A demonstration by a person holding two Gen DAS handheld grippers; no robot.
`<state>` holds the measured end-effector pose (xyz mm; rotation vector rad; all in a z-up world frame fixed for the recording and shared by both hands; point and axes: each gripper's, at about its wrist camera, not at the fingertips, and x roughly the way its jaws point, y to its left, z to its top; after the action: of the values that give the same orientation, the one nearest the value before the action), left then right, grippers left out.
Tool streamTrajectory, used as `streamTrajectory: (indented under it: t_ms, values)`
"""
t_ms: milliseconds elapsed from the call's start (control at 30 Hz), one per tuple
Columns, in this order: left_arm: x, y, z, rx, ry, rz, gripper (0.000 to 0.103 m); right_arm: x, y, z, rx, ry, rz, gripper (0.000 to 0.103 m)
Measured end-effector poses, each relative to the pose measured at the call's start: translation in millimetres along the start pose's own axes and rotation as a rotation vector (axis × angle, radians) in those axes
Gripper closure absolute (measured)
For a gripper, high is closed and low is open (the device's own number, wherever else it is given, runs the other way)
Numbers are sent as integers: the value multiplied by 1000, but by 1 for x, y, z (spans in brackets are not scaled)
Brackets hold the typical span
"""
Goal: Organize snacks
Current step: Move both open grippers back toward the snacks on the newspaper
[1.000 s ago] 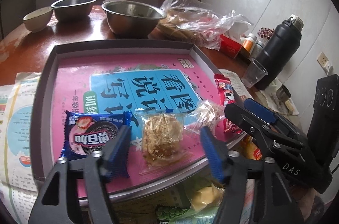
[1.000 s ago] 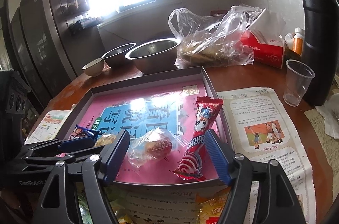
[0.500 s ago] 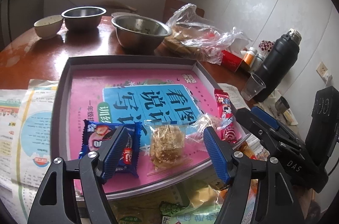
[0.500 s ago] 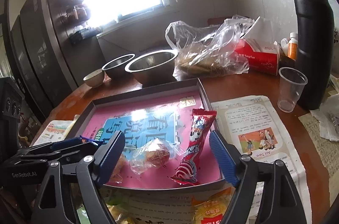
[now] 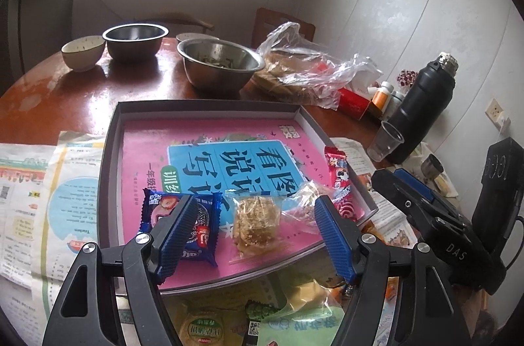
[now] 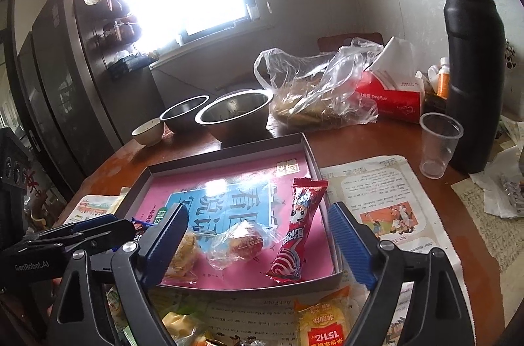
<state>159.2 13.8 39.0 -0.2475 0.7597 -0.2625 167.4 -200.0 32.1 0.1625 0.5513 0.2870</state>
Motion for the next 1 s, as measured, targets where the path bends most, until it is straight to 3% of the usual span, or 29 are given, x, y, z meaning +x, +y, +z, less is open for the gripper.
streamTrajectory:
  t_ms: [667, 1000]
  values:
    - [-33, -6, -5, 20, -17, 35, 27, -53, -18, -2, 23, -61, -16, 14]
    - [-42, -11, -13, 38, 3, 29, 27, -66, -17, -9, 5, -47, -12, 14]
